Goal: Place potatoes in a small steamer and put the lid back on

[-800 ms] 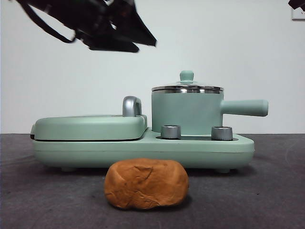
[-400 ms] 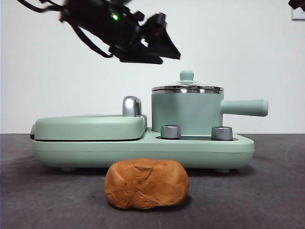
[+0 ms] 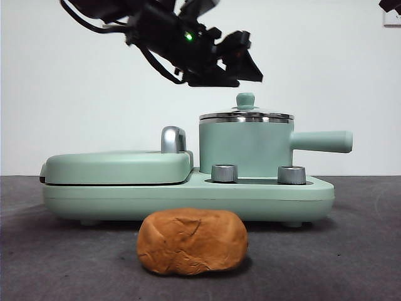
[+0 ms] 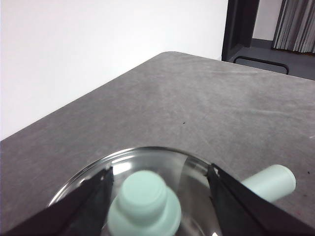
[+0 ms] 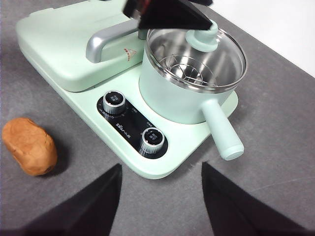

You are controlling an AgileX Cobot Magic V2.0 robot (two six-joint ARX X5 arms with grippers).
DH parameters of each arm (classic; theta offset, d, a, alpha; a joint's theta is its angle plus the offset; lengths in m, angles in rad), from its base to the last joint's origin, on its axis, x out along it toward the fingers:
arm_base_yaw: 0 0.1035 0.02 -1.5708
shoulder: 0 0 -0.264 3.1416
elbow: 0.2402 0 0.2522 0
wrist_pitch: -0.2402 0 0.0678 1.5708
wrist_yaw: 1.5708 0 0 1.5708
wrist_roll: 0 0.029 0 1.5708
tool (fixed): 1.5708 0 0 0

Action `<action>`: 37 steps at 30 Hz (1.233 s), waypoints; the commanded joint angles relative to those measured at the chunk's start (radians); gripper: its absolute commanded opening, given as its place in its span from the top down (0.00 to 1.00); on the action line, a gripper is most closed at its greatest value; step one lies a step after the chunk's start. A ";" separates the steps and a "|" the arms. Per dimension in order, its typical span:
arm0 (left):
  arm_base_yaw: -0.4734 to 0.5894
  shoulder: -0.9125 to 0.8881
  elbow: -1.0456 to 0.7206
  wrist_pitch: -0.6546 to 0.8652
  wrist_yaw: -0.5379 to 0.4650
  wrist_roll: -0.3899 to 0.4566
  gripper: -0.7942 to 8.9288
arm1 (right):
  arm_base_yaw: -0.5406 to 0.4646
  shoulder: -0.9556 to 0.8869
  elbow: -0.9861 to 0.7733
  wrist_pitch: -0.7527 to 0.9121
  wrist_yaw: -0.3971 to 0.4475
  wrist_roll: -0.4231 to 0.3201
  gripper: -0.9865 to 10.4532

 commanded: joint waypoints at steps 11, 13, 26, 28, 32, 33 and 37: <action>-0.008 0.090 0.037 0.018 -0.048 -0.001 0.60 | 0.004 0.004 0.017 -0.014 0.003 0.045 0.69; -0.008 0.090 0.037 0.018 -0.048 -0.001 0.61 | 0.004 0.004 0.017 -0.022 0.004 0.047 0.69; -0.008 0.089 0.038 0.019 -0.048 -0.001 0.91 | 0.004 0.004 0.017 -0.029 0.004 0.047 0.69; -0.008 0.082 0.038 0.018 -0.048 -0.001 0.91 | 0.004 0.004 0.017 -0.029 0.004 0.047 0.69; -0.008 0.055 0.038 0.011 -0.050 -0.001 0.91 | 0.004 0.004 0.017 -0.029 0.004 0.047 0.69; -0.008 0.045 0.038 0.011 -0.055 -0.001 0.91 | 0.004 0.004 0.017 -0.029 0.004 0.047 0.69; -0.007 0.008 0.038 0.011 -0.059 -0.001 0.91 | 0.004 0.004 0.017 -0.029 0.003 0.048 0.69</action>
